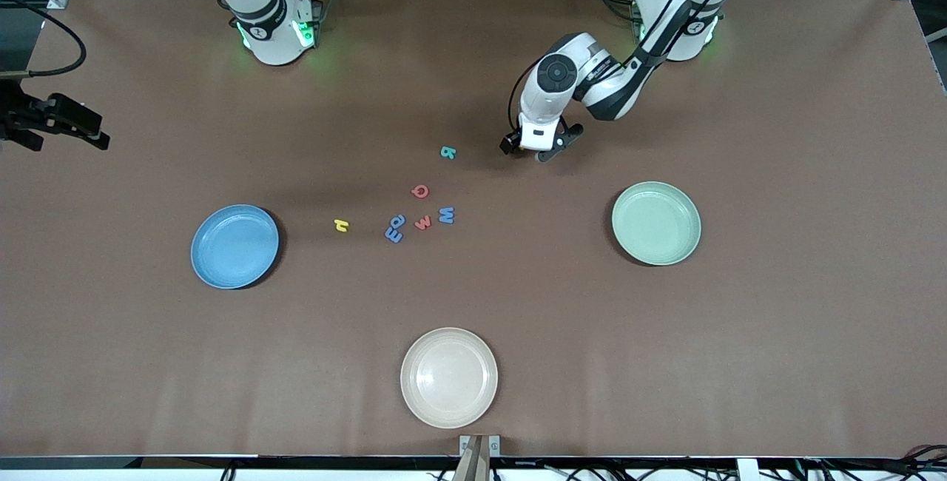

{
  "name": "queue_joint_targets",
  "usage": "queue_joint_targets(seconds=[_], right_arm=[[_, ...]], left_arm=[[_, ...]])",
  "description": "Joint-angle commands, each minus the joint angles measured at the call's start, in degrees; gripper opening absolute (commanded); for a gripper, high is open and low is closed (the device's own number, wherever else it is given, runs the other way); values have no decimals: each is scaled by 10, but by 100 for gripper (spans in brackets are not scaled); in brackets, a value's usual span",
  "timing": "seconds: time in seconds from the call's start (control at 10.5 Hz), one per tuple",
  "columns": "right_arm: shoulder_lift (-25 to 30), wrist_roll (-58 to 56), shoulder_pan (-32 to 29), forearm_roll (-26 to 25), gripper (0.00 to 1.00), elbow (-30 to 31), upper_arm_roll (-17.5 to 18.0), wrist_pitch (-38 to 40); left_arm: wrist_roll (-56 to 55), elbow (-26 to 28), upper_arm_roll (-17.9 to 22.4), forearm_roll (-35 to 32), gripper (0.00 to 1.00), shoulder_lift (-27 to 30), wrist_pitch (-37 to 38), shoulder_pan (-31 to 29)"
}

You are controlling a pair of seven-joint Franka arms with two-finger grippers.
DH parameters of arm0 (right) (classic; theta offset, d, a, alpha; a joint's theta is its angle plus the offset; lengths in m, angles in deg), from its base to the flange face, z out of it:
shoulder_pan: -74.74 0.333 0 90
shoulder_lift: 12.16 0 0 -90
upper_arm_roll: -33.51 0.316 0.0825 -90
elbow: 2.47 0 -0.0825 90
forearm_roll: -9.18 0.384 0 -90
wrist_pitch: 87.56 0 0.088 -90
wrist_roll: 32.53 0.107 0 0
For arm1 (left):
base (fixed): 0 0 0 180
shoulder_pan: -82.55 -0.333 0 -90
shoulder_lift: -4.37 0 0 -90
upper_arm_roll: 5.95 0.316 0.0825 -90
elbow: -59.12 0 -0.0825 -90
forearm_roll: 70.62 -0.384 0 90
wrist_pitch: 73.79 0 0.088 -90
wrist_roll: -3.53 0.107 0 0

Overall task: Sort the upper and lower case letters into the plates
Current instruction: 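Lower the left gripper over the yellow H and close on it, then carry the H to the green plate while the right gripper reaches letters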

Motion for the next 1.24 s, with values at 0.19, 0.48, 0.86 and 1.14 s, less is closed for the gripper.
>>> queue_joint_targets(seconds=[0.19, 0.48, 0.86, 1.14], right_arm=[[-9, 1, -10, 0, 100, 0, 4, -5], [-35, 4, -6, 1, 100, 0, 4, -23], [-75, 5, -2, 8, 100, 1, 5, -54], [-111, 5, 11, 7, 100, 1, 5, -89]], left_arm=[[-23, 14, -5, -16, 100, 14, -11, -3], [-24, 13, -5, -16, 43, 14, -11, -3], [-24, 11, -5, -16, 30, 14, -11, -3], [-21, 10, -5, -15, 29, 23, -6, -7]])
